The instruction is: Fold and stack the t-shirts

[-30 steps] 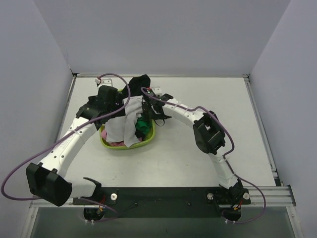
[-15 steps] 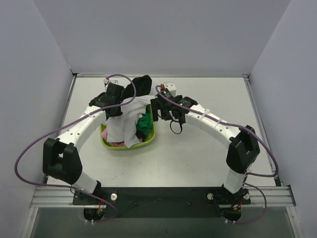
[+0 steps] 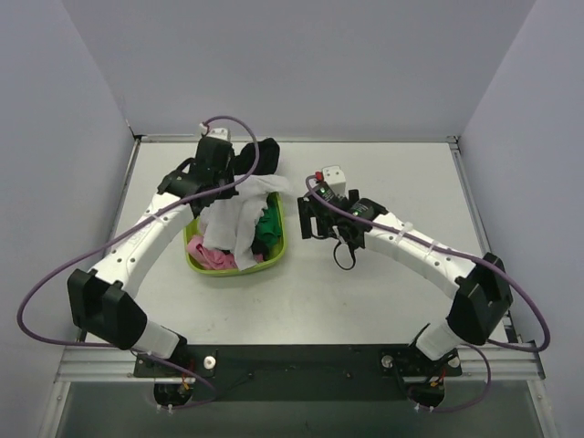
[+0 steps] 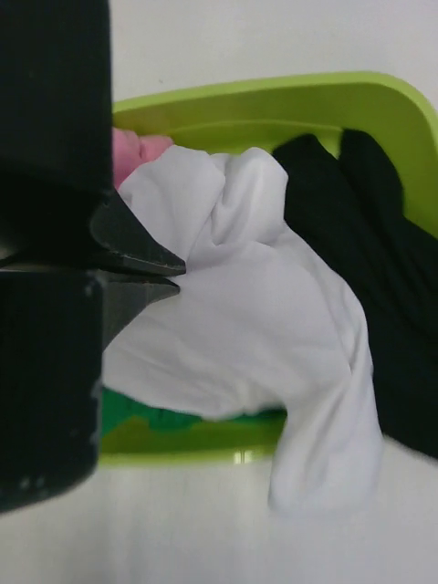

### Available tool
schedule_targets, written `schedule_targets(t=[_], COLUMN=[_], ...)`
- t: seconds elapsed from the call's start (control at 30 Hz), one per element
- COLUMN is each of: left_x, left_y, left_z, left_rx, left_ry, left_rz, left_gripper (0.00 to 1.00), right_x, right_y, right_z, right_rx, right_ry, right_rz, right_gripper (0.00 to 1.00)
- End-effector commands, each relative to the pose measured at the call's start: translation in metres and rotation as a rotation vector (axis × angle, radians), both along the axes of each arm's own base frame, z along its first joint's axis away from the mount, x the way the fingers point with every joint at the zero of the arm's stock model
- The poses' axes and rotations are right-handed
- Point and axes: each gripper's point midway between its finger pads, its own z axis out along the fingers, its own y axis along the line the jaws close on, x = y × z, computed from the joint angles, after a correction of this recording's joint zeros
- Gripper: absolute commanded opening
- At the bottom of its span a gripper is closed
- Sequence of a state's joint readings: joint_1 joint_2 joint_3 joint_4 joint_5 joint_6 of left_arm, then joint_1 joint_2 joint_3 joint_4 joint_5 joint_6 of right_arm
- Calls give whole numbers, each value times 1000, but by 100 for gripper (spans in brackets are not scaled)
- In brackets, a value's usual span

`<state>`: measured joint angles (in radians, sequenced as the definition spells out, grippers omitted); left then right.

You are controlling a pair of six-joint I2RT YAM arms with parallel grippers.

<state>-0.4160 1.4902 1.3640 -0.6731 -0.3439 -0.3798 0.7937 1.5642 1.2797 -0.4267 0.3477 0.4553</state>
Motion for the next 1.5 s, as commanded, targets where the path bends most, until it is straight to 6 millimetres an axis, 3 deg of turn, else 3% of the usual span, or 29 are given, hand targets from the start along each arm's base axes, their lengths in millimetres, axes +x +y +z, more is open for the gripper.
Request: schedule_targets(t=[0.0, 0.03, 0.07, 0.1, 0.17, 0.2, 0.3, 0.33, 0.37, 0.43, 0.47, 0.53, 0.63, 0.7, 0.73, 0.77, 0.83, 0.87, 0.9, 0.93, 0.97, 1.03, 1.1, 1.23, 1.33, 1.37, 1.47], left_x=[-9, -15, -20, -25, -38, -46, -64, -76, -76, -90, -87, -97, -97, -96, -94, -95, -90, -86, -78, -75, -63, -58, -50, -55, -62, -66, -73], left_y=[-74, -88, -99, -118, -143, -166, -206, -223, -239, -258, -271, -287, -315, -335, -343, -352, -357, -359, -355, -352, -340, -322, -305, -258, -228, -216, -192], left_z=[164, 178, 205, 217, 249, 252, 276, 281, 276, 291, 281, 289, 273, 242, 210, 196, 160, 129, 113, 101, 82, 68, 71, 80, 64, 44, 25], left_rx=[-257, -297, -337, -379, -469, -513, -600, -624, -628, -656, -658, -688, -695, -647, -615, -615, -590, -561, -523, -495, -409, -317, -249, -156, -116, -83, -84], left_ry=[-349, -369, -420, -443, -479, -463, -492, -489, -478, -494, -468, -472, -436, -385, -328, -316, -268, -225, -213, -200, -189, -159, -179, -161, -118, -76, -38], left_rz=[-247, -304, -344, -401, -500, -569, -709, -756, -785, -841, -854, -903, -925, -918, -909, -910, -881, -859, -814, -793, -722, -672, -599, -472, -380, -354, -279], left_gripper=[0, 0, 0, 0, 0, 0, 0, 0, 0, 0, 0, 0, 0, 0, 0, 0, 0, 9, 30, 73, 90, 94, 94, 95, 95, 95, 95], right_x=[-8, -11, -15, -20, -30, -37, -55, -59, -66, -71, -76, -81, -86, -89, -89, -89, -89, -88, -88, -88, -88, -87, -87, -82, -79, -80, -78], right_y=[-42, -49, -59, -74, -92, -107, -135, -142, -149, -158, -164, -171, -177, -177, -177, -175, -172, -170, -167, -166, -164, -163, -161, -149, -138, -136, -128], right_z=[42, 48, 49, 70, 83, 104, 133, 139, 146, 151, 151, 152, 149, 148, 146, 143, 139, 136, 134, 131, 130, 127, 124, 109, 93, 86, 73], right_rx=[21, 32, 39, 68, 81, 118, 158, 160, 167, 158, 146, 145, 156, 160, 161, 153, 146, 132, 136, 131, 124, 116, 112, 107, 102, 96, 99], right_ry=[-139, -156, -166, -224, -271, -333, -410, -425, -436, -444, -441, -448, -452, -445, -440, -424, -408, -392, -381, -372, -366, -360, -354, -323, -289, -276, -254], right_rz=[-134, -155, -186, -218, -256, -286, -324, -337, -341, -353, -356, -376, -385, -382, -380, -371, -359, -349, -340, -334, -326, -323, -322, -294, -274, -266, -256], right_gripper=[100, 100, 100, 100, 100, 100, 100, 100, 100, 100, 100, 100, 100, 100, 100, 100, 100, 100, 100, 100, 100, 100, 100, 100, 100, 100, 100])
